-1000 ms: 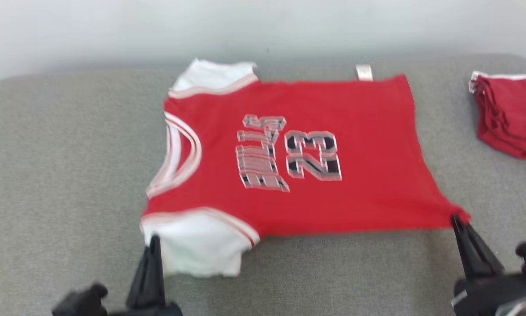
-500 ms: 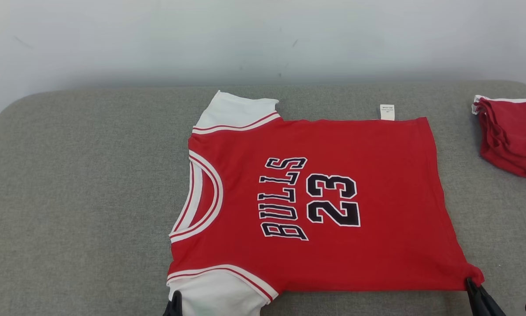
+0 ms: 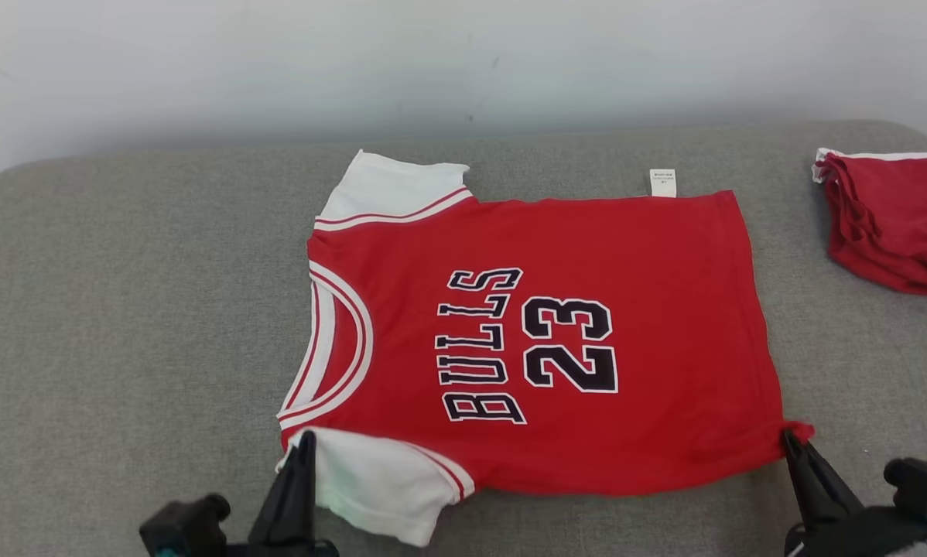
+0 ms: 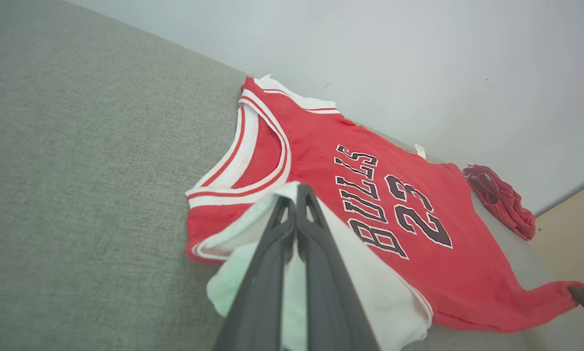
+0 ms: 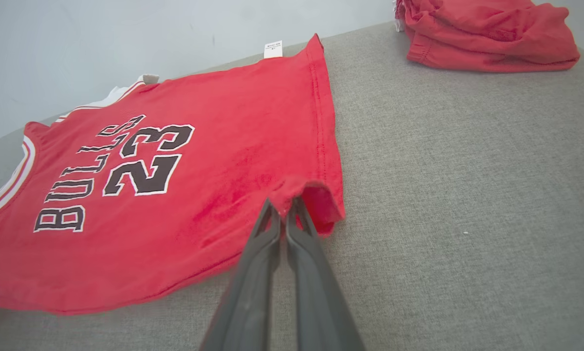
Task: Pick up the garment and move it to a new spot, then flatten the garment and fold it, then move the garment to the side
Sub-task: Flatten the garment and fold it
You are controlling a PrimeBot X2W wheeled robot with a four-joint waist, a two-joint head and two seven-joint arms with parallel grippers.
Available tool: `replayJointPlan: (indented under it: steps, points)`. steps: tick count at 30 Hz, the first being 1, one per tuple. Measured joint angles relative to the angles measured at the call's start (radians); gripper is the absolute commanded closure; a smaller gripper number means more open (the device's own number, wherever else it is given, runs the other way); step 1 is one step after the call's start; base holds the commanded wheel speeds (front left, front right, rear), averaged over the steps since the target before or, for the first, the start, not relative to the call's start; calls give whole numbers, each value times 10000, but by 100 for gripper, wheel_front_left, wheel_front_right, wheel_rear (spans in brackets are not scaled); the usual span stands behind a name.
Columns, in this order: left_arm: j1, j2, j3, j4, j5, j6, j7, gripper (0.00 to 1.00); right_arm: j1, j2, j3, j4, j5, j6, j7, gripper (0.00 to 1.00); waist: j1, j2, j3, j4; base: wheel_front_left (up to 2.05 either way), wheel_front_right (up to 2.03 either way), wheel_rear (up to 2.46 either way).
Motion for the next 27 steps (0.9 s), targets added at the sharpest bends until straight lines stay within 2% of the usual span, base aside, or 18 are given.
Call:
replayJointPlan:
  steps: [14,27]
  points:
    - [-2721,232,102,1567,56,-424,715,100,-2894,-299,963,1950,472,0,-130,100,2,1,632,-206,0,0,0]
    - [-4673,21,-31,3841,105,-941,646,100,-5472,-107,1513,4765,635,0,-1020,100,3,1,1307,-385,0,0,0]
